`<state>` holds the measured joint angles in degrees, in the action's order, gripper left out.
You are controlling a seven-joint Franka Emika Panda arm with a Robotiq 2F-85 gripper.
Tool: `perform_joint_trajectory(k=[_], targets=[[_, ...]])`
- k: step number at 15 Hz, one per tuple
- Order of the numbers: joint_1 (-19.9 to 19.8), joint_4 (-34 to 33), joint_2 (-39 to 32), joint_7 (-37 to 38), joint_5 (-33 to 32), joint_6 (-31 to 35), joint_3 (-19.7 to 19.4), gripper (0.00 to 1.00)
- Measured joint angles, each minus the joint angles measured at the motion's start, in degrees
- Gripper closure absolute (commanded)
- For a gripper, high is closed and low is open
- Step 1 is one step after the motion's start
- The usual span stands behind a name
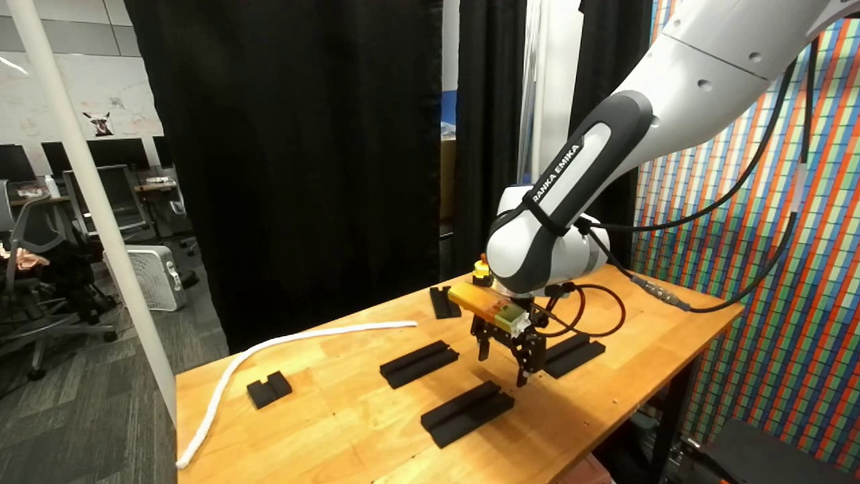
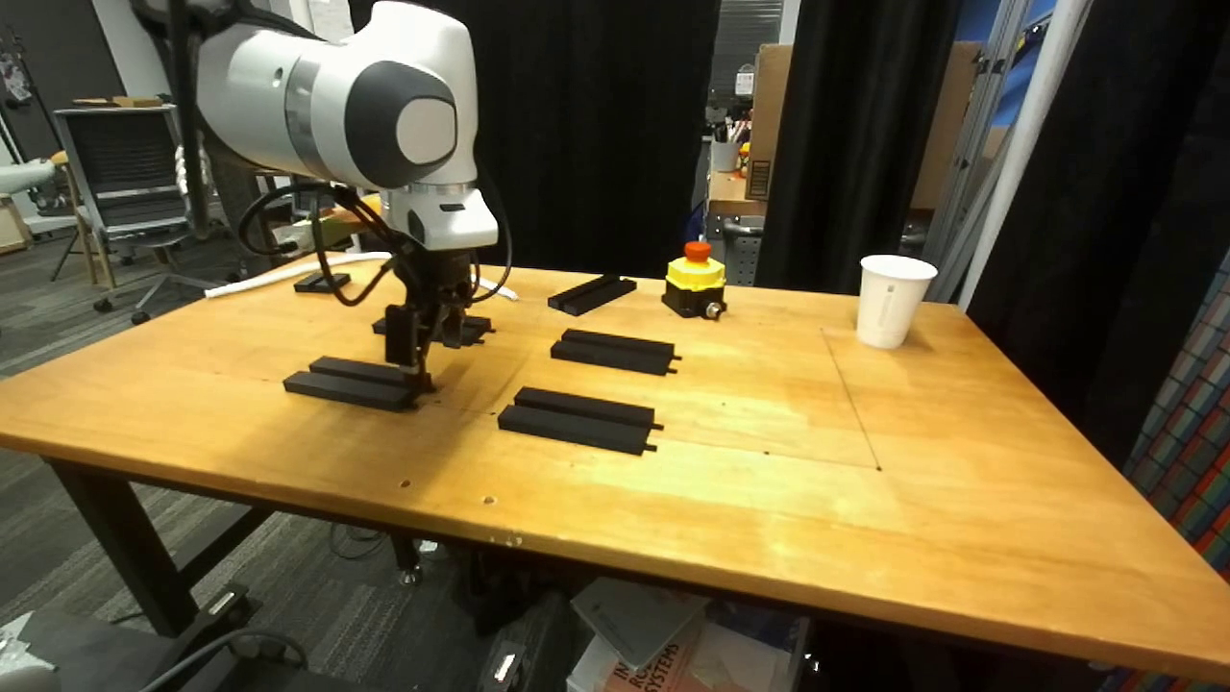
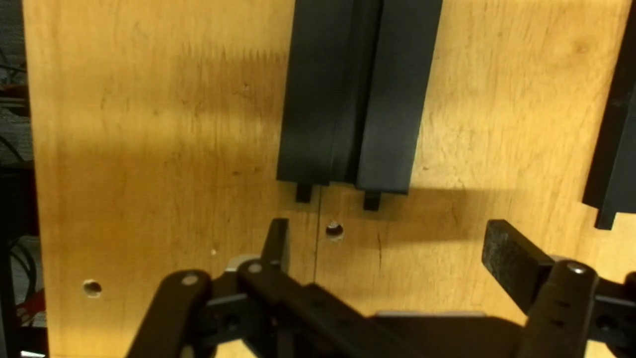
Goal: Connect the back pads
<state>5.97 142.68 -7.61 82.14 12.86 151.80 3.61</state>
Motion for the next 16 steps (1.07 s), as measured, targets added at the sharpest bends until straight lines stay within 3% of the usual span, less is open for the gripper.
perform_joint_trajectory(k=[3,7,16], targets=[[-1.5,2.7,0.2,-3.1,4.9,3.6,-0.4,0.00],[-5.8,8.5,1.3,-15.4,12.7,7.7,-1.9,0.00],[-13.0,9.6,4.1,-38.1,8.7,7.1,-10.3,0.00]])
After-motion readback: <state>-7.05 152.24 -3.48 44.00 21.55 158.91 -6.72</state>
